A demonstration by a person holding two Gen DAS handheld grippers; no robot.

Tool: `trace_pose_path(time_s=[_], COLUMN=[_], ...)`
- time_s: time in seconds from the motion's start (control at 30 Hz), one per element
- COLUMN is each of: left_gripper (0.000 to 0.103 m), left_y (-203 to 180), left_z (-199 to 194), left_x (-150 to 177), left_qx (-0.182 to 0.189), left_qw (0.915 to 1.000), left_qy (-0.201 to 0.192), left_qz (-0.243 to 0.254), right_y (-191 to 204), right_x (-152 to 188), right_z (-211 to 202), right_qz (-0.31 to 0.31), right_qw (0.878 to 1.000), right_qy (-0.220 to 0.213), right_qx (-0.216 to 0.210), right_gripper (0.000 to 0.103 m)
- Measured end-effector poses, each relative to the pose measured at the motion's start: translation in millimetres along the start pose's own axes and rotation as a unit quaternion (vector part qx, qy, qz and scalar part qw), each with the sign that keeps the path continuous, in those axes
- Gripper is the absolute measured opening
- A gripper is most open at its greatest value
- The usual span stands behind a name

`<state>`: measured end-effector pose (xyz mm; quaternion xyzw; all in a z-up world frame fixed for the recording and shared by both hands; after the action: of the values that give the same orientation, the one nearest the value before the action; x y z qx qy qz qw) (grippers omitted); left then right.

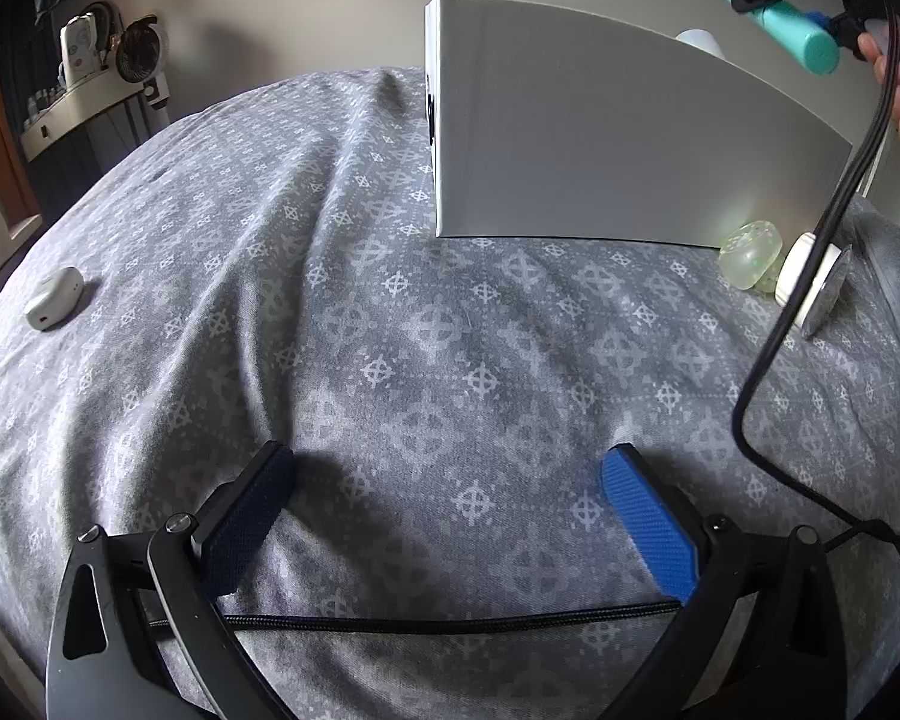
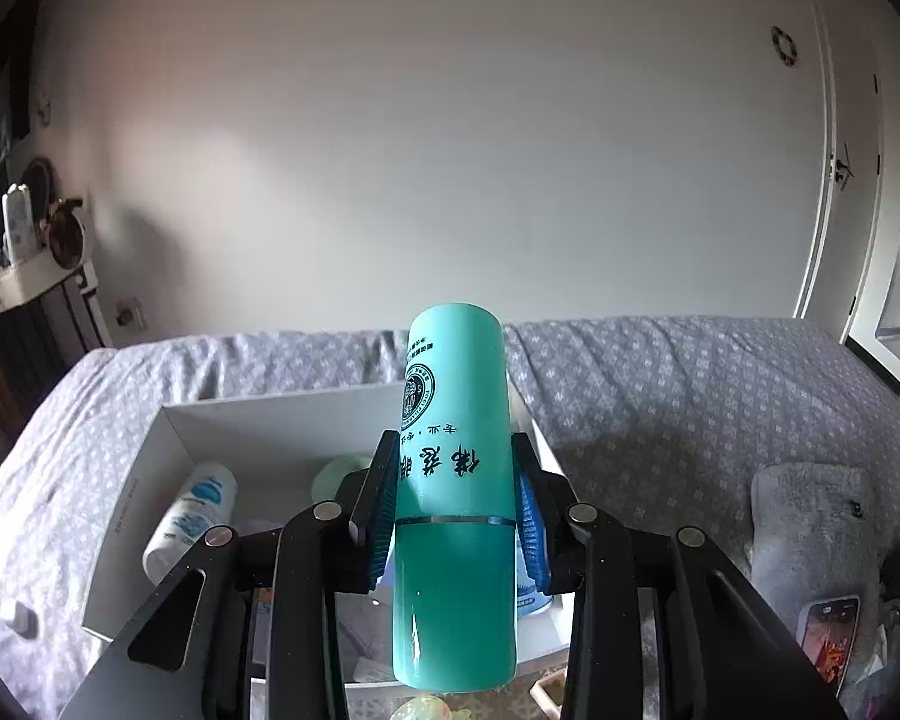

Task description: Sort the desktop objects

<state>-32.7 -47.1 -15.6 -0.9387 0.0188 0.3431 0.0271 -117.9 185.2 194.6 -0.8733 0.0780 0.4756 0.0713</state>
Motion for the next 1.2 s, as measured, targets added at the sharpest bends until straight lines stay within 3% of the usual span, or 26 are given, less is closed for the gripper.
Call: trace_pose_path(time_s=[0.17, 0.3, 0.37, 0.43, 0.53, 0.6, 0.77, 0.9, 1.0, 1.1, 1.13, 1.2], left_gripper=[0.103, 0.103, 0.103, 0.103, 0.103, 0.103, 0.103, 0.103, 0.103, 0.103, 0.103, 0.103], left_y=[-0.1, -0.2, -0.3, -0.5, -0.5, -0.2, 0.4, 12.1, 29.9, 34.3, 32.3, 18.7], left_z=[-0.3, -0.3, -1.1, -2.3, -3.9, -4.9, -6.0, -16.7, -38.0, -55.2, -57.4, -59.6], left_x=[0.0, 0.2, 0.9, 1.8, 2.1, 2.2, -0.7, -3.9, -15.6, -31.5, -37.1, -48.4], left_qx=[0.000, 0.000, 0.000, 0.000, 0.002, 0.004, 0.021, 0.018, 0.009, 0.038, 0.053, 0.082], left_qw=[1.0000, 1.0000, 1.0000, 1.0000, 1.0000, 1.0000, 0.9988, 0.9964, 0.9988, 0.9984, 0.9976, 0.9958], left_qy=[0.000, 0.000, 0.000, 0.000, 0.001, 0.003, 0.036, 0.077, 0.048, 0.024, 0.022, 0.021], left_qz=[0.000, 0.000, 0.000, 0.000, -0.001, -0.002, 0.024, 0.029, -0.003, -0.036, -0.040, -0.035], right_y=[3.4, 3.5, 2.7, -1.8, -15.2, -25.8, -62.8, -103.0, -126.8, -137.6, -135.6, -125.8], right_x=[31.8, 42.1, 39.9, 35.9, 38.2, 48.9, 99.7, 152.4, 187.8, 220.9, 228.0, 230.2], right_z=[24.1, 23.2, 14.1, -1.4, -27.5, -39.1, -49.6, -43.0, -39.0, -36.9, -36.8, -43.8], right_qz=[-0.022, -0.031, -0.033, -0.021, 0.008, 0.022, 0.074, 0.121, 0.152, 0.185, 0.187, 0.153], right_qw=[0.999, 0.998, 0.999, 1.000, 0.999, 0.999, 0.996, 0.981, 0.966, 0.954, 0.952, 0.960], right_qy=[0.049, 0.046, 0.031, 0.008, -0.025, -0.024, 0.032, 0.109, 0.152, 0.190, 0.197, 0.176], right_qx=[-0.001, 0.005, 0.007, 0.009, 0.021, 0.027, 0.048, 0.108, 0.144, 0.143, 0.141, 0.153], right_gripper=[0.032, 0.035, 0.052, 0.085, 0.099, 0.103, 0.103, 0.103, 0.103, 0.103, 0.103, 0.103])
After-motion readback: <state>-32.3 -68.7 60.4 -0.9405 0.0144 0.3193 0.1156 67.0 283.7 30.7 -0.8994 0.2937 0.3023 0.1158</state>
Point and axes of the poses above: each gripper's, at about its wrist camera, not at the fingertips, and z roughly the way its jaws point, y to its left, x to its underside, the point moved 5 cm from there along z, roughly the way its jaws point, and after that the axes turned 3 degrees about -z, right-handed, at the moved point
